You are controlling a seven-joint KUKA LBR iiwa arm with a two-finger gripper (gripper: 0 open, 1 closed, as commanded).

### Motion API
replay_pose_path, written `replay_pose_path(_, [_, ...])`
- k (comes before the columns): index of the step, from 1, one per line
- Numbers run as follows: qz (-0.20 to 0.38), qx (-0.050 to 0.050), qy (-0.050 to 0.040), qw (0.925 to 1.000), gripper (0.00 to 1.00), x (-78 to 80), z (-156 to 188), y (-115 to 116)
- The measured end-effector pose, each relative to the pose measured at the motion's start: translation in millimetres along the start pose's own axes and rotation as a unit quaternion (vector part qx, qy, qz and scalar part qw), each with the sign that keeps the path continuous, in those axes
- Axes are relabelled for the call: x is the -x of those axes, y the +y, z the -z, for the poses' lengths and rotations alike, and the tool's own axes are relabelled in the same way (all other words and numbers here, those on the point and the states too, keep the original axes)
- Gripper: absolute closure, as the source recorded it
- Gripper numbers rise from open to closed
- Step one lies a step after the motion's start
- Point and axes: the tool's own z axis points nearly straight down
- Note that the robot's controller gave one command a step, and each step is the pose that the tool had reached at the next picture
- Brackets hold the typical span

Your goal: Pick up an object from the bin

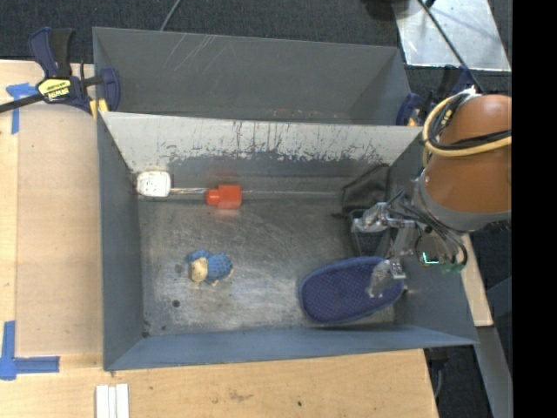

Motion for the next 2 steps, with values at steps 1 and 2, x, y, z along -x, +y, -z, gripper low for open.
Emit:
replay_pose_path(1, [-0.026,0.004,0.0017,0.9996,0.00,27.9,-119,-21])
replay_pose_path(2, [0.136,0.000,-0.0046,0.9906,0.00,-4.7,-94,35])
